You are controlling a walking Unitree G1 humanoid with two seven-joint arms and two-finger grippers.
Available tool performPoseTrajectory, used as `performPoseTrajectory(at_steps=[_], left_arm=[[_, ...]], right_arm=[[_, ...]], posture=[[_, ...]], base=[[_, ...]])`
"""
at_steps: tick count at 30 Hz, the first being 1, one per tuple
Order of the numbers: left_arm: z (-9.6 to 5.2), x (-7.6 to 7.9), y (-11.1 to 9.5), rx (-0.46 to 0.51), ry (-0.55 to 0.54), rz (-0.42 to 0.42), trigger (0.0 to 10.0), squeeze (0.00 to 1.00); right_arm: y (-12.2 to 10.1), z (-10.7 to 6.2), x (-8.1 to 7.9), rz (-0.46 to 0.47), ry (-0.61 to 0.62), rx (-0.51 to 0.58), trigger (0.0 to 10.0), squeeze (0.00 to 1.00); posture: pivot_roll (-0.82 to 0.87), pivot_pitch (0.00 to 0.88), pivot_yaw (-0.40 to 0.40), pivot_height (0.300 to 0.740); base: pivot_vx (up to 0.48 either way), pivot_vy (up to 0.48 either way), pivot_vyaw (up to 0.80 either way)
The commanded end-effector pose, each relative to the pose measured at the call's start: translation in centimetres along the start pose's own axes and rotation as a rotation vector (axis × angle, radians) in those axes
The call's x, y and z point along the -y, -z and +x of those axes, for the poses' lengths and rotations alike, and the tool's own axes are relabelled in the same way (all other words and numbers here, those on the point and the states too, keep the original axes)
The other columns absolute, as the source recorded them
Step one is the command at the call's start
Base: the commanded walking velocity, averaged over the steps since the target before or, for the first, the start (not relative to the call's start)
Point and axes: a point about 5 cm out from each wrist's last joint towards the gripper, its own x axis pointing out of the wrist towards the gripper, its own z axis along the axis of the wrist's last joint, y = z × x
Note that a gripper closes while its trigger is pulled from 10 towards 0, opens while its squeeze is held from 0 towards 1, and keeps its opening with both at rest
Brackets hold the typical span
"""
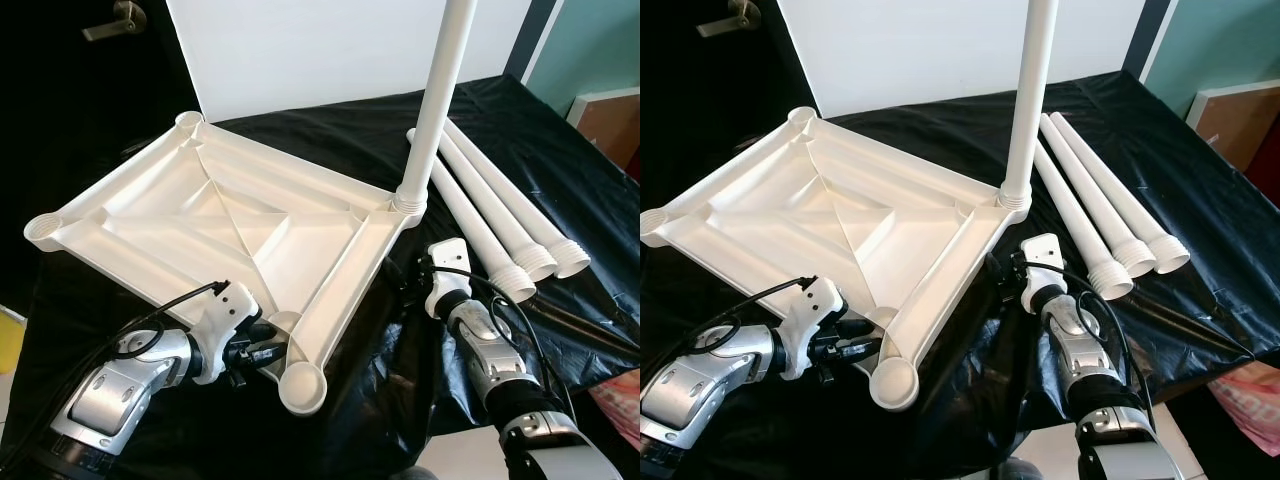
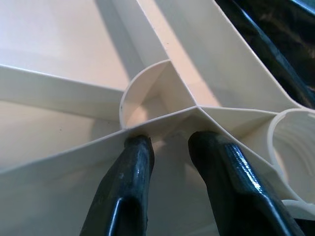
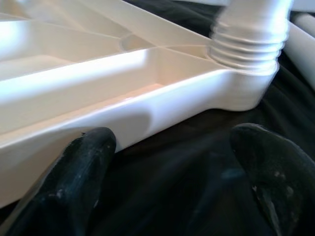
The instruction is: Building children table
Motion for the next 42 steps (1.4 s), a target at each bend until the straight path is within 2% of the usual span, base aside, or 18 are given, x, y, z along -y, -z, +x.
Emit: performPoseTrajectory(at_steps=[1,8,11,21,22,26,30,34,36,39,40,41,42], left_arm=[[-1.1,0.0,-3.4,0.134,0.083,0.127,10.0,0.0],[-1.8,-1.9,-4.0,0.171,-0.02,0.178,10.0,0.0],[-2.0,-2.4,-3.9,0.17,-0.049,0.186,10.0,0.0],[-1.7,-0.9,-2.3,0.097,0.06,0.198,10.0,0.0],[-1.4,-0.6,-2.1,0.082,0.073,0.192,10.0,1.0],[-1.2,0.1,-1.5,0.049,0.107,0.212,10.0,1.0],[-1.7,0.3,-1.5,0.047,0.134,0.239,10.0,1.0],[-3.2,0.9,-0.7,-0.019,0.189,0.247,10.0,1.0],[-4.1,0.8,-0.3,-0.05,0.168,0.272,10.0,1.0],[-4.3,0.7,-0.3,-0.055,0.148,0.295,10.0,1.0],[-4.3,0.7,-0.3,-0.053,0.143,0.293,10.0,0.3],[-4.3,0.7,-0.3,-0.053,0.143,0.293,10.0,0.3],[-4.4,0.8,-0.3,-0.054,0.146,0.3,10.0,0.0]], right_arm=[[-0.4,-0.4,-0.4,-0.007,-0.031,0.018,10.0,0.0],[-1.9,-1.9,0.2,0.001,0.003,0.09,10.0,0.0],[-2.0,-2.8,0.1,0.007,0.015,0.088,10.0,0.0],[-1.6,-3.8,-0.5,0.034,0.011,0.068,10.0,0.0],[-1.5,-3.9,-0.5,0.035,0.009,0.062,10.0,0.0],[-1.5,-4.1,-0.6,0.037,0.006,0.05,10.0,0.0],[-1.6,-4.3,-0.5,0.038,0.009,0.041,10.0,0.0],[-1.7,-4.3,-0.4,0.038,0.014,0.035,10.0,0.0],[-1.6,-4.3,-0.4,0.038,0.008,0.028,10.0,0.0],[-1.5,-4.3,-0.5,0.038,0.006,0.025,10.0,0.0],[-1.5,-4.4,-0.5,0.038,0.005,0.024,10.0,0.0],[-1.5,-4.4,-0.5,0.038,0.005,0.024,10.0,0.0],[-1.5,-4.3,-0.5,0.039,0.004,0.022,10.0,0.0]], posture=[[0.0,0.098,0.006,0.74],[-0.01,0.103,0.014,0.74],[-0.01,0.107,0.015,0.74],[0.0,0.127,0.009,0.74],[0.01,0.13,0.009,0.74],[0.01,0.13,0.009,0.74],[0.0,0.133,0.008,0.74],[0.01,0.138,0.01,0.74],[0.01,0.142,0.009,0.74],[0.01,0.142,0.008,0.74],[0.01,0.144,0.007,0.74],[0.01,0.144,0.007,0.74],[0.02,0.143,0.006,0.74]], base=[[0.0,0.0,0.0],[0.0,0.0,0.0],[0.0,0.0,0.0],[0.0,0.0,0.0],[0.0,0.0,0.0],[0.0,0.0,0.0],[0.0,0.0,0.0],[0.0,0.0,0.0],[0.0,0.0,0.0],[0.0,0.0,0.0],[0.0,0.0,0.0],[0.0,0.0,0.0],[0.0,0.0,0.0]])
